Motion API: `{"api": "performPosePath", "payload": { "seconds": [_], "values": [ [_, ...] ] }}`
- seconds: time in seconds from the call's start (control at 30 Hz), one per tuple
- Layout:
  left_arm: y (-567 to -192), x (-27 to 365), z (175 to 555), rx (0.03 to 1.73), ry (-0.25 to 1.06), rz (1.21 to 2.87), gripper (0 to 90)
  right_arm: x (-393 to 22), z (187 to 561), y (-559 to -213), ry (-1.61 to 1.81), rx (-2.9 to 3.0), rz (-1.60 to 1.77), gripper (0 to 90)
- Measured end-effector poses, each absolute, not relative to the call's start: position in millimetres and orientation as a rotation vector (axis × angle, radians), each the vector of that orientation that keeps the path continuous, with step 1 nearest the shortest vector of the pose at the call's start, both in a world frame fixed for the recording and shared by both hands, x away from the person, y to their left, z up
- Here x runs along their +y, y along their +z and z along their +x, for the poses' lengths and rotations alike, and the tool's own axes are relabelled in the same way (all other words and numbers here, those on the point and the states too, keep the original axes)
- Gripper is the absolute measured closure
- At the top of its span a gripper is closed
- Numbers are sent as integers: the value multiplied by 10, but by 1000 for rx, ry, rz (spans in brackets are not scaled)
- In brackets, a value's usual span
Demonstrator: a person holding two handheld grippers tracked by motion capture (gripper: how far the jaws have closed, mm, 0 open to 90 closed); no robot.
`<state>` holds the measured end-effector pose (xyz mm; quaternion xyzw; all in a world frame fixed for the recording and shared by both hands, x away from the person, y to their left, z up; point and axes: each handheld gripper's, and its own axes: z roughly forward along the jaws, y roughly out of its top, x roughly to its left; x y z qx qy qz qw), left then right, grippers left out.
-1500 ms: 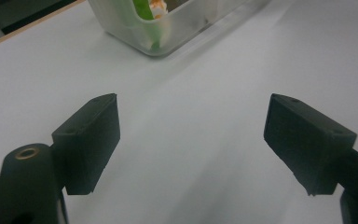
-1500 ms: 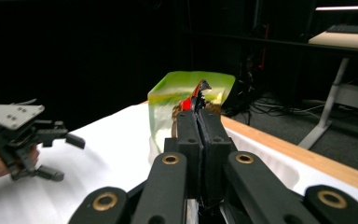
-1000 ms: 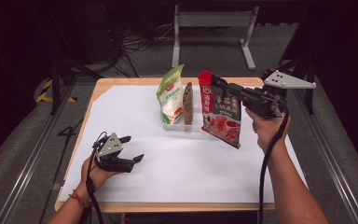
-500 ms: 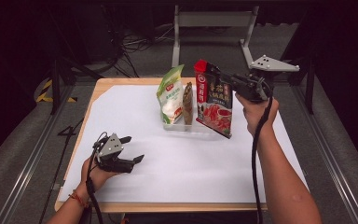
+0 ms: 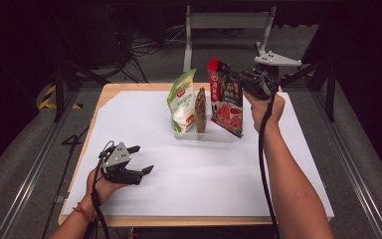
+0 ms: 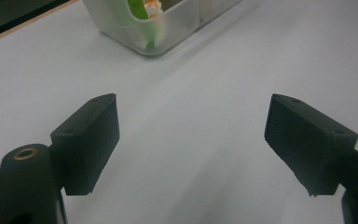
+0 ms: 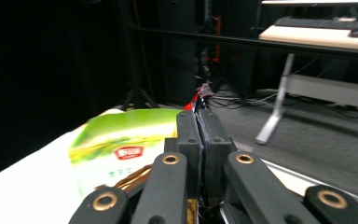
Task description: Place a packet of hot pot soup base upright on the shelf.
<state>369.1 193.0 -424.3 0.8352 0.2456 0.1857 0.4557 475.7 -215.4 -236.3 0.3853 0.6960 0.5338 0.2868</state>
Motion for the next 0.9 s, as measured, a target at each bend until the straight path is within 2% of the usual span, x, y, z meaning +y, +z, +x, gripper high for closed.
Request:
{"api": "performPosePath", "payload": {
  "seconds": [0.5,0.9],
  "values": [
    [-4248,1939,3697,605,453,2061,187,-2081,5019,-2577,1414,1839,1078,885],
    [-4250,1929,3694,604,457,2067,188,-2160,5029,-2800,1431,1832,1090,883]
  ]
}}
